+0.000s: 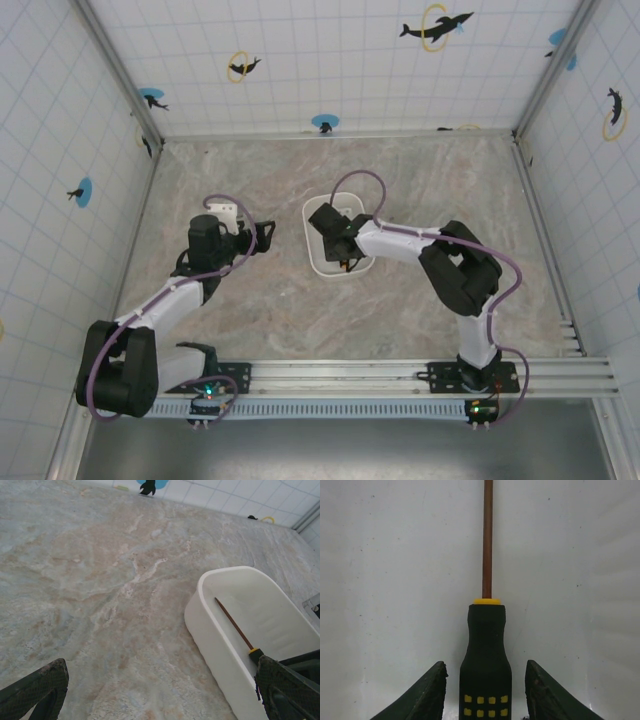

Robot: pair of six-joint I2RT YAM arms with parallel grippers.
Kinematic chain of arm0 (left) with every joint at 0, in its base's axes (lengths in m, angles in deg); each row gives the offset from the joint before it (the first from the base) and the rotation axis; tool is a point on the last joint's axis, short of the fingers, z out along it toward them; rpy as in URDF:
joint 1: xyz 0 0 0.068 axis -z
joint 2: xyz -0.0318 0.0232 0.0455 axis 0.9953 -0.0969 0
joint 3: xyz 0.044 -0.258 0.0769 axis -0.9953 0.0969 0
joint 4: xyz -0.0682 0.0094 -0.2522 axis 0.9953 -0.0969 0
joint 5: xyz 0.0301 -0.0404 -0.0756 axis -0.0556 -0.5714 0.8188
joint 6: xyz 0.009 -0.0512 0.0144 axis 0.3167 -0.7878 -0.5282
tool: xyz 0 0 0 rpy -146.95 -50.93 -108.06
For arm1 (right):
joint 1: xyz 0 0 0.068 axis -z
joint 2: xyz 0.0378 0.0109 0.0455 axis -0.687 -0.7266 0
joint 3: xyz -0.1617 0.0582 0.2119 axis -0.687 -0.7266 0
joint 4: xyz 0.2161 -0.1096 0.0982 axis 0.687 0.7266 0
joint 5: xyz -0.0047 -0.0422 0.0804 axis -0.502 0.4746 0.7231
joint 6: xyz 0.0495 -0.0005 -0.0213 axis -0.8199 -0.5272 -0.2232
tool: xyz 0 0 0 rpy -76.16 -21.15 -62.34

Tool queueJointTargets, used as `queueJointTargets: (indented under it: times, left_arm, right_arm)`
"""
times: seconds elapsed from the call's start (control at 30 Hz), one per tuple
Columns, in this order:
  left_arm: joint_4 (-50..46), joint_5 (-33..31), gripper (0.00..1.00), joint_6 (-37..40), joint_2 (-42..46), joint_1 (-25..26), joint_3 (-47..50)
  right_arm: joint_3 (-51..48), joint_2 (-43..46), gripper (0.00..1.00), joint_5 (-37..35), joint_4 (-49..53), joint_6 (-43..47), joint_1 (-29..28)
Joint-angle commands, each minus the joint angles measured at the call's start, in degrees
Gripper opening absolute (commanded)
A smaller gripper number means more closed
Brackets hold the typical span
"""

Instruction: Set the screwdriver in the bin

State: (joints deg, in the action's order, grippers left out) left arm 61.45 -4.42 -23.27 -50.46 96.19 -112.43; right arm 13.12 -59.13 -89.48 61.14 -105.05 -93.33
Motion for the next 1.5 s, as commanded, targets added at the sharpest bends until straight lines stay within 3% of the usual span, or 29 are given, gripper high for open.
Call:
queueJointTargets:
  times: [0.0,0.13,0.37,0.5,0.67,0.93,1.17,1.47]
  left_arm:
    - [-2.42,-0.96,0.98,2.15,1.16,0.47,-0.63]
    - [-3.05,-1.66,0.97,3.04,1.74,0.42,-1.31]
    - [-3.44,-3.21,0.98,5.0,2.08,0.46,-2.82]
    - [-1.64,-5.71,0.98,6.76,2.73,0.38,-2.65]
    - [4.2,-11.66,0.98,11.09,7.19,0.43,1.02]
    - [5.61,-23.57,0.97,16.33,10.89,0.38,2.88]
    - [13.2,-26.62,0.97,20.77,10.01,0.47,6.51]
    - [23.92,-31.52,0.97,22.15,5.3,-0.22,11.03]
  right_arm:
    - [4.23,4.32,0.49,-2.01,4.33,1.73,-0.34]
    - [6.78,6.86,0.55,-1.03,8.07,4.37,0.85]
    - [5.81,12.74,0.65,12.61,8.49,10.34,6.41]
    - [1.56,18.64,0.67,13.81,5.96,15.07,10.66]
    - [-10.89,29.62,0.75,13.86,-6.22,22.08,18.55]
    - [-28.48,40.63,0.76,10.24,-23.36,28.68,32.17]
    - [-41.29,45.62,0.78,5.97,-37.62,32.23,40.49]
    - [-52.01,44.54,0.8,7.89,-56.84,30.48,47.36]
